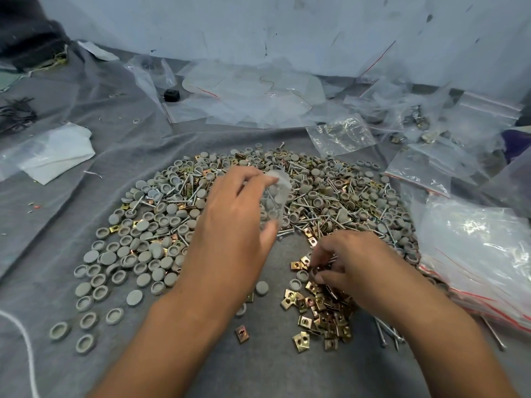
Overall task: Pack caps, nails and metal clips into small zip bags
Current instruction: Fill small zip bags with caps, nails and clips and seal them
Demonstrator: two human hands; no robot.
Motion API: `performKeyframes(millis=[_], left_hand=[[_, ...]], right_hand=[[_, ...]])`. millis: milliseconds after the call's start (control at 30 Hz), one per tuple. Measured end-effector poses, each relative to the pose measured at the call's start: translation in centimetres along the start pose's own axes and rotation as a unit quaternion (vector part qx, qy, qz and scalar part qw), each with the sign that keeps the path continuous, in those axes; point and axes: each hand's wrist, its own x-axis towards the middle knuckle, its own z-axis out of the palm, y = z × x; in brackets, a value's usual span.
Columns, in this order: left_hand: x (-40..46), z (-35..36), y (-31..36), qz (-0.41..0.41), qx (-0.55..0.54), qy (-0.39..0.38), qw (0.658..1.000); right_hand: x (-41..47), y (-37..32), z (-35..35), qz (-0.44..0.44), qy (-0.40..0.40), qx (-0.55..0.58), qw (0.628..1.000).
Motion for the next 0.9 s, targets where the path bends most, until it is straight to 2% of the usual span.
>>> performKeyframes(millis=[200, 300, 333, 400, 467, 533, 600, 667, 733, 833, 900], left_hand=[[-0.1, 0.2, -0.1, 0.005, -0.006, -0.022, 1.0], [-0.1, 0.2, -0.1, 0.004, -0.012, -0.03, 0.999], [-0.1, 0.2, -0.1, 0.005, -0.014, -0.031, 0.999], [-0.1, 0.4, -0.2, 0.008, -0.01, -0.032, 0.999], [-0.1, 0.6, -0.2, 0.013, -0.007, -0.035, 0.999], [-0.1, 0.8, -0.2, 0.018, -0.011, -0.035, 0.999], [-0.1, 0.8, -0.1, 0.023, -0.016, -0.032, 0.999], [-0.1, 0.9, -0.1, 0.025, -0.02, -0.031, 0.999], [-0.1, 0.9, -0.2, 0.024, -0.018, -0.032, 0.999], [-0.2, 0.9, -0.4, 0.022, -0.014, -0.038, 0.999], [-0.2, 0.8, -0.4, 0.021, -0.019, -0.036, 0.999]], right_hand=[[0.1, 0.6, 0.1, -0.003, 0.055, 0.007, 0.998], [-0.1, 1.1, -0.6, -0.01, 0.087, 0.129, 0.988], [-0.2, 1.0, -1.1, -0.029, 0.107, 0.2, 0.973], [-0.6, 0.2, -2.0, -0.085, 0.145, 0.354, 0.92], [-0.8, -0.9, -2.1, -0.141, 0.195, 0.425, 0.873], [-0.7, -2.1, -1.6, -0.181, 0.272, 0.368, 0.87], [-0.5, -3.1, -1.0, -0.213, 0.344, 0.251, 0.879], [-0.2, -3.7, -0.3, -0.232, 0.384, 0.167, 0.878], [-0.1, -4.0, 0.1, -0.227, 0.399, 0.17, 0.872], [-0.2, -4.1, 0.1, -0.23, 0.447, 0.213, 0.838], [-0.2, -4.2, 0.1, -0.247, 0.465, 0.199, 0.826]])
